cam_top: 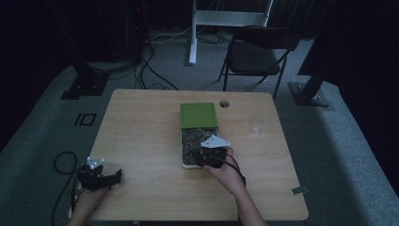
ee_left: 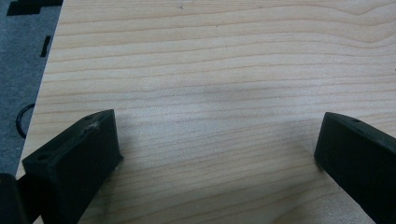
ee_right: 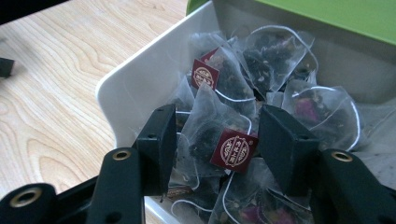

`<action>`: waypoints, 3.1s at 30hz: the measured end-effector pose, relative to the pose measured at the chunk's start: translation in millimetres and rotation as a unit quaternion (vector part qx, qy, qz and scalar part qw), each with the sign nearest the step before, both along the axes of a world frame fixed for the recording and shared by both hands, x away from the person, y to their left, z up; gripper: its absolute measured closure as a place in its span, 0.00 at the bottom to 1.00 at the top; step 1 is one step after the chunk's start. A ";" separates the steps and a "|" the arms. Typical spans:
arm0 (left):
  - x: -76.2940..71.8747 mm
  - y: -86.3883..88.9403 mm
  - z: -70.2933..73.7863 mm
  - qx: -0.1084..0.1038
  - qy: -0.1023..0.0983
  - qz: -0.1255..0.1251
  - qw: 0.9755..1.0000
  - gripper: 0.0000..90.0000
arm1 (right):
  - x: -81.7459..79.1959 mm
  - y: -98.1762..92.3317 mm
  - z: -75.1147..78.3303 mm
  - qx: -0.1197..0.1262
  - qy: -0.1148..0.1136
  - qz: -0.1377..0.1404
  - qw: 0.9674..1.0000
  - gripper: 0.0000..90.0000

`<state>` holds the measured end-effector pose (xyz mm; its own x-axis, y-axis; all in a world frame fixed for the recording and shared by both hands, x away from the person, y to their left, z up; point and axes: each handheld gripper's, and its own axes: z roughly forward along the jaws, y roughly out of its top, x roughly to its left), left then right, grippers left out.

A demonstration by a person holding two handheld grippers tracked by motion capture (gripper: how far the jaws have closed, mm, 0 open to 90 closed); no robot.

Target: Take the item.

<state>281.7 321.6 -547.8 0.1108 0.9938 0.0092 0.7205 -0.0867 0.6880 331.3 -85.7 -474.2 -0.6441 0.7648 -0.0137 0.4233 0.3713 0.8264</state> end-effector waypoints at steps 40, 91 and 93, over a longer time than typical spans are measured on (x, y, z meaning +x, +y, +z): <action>0.0 0.1 0.1 0.001 0.001 -0.001 1.000 0.01 | 4.3 1.9 -0.6 -0.019 0.010 -0.011 1.000 0.79; 0.0 0.0 0.0 0.000 0.000 0.000 1.000 0.01 | 9.0 -35.6 56.6 0.055 -0.047 -0.030 0.997 0.80; 0.0 0.0 0.0 0.000 0.000 0.000 1.000 0.01 | 9.8 -38.3 56.6 0.055 -0.048 -0.033 0.997 0.80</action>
<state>281.7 321.6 -547.8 0.1104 0.9939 0.0084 0.7201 -0.0858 0.6885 341.1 -124.0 -417.6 -0.5922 0.8056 0.0141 0.3615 0.2501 0.8982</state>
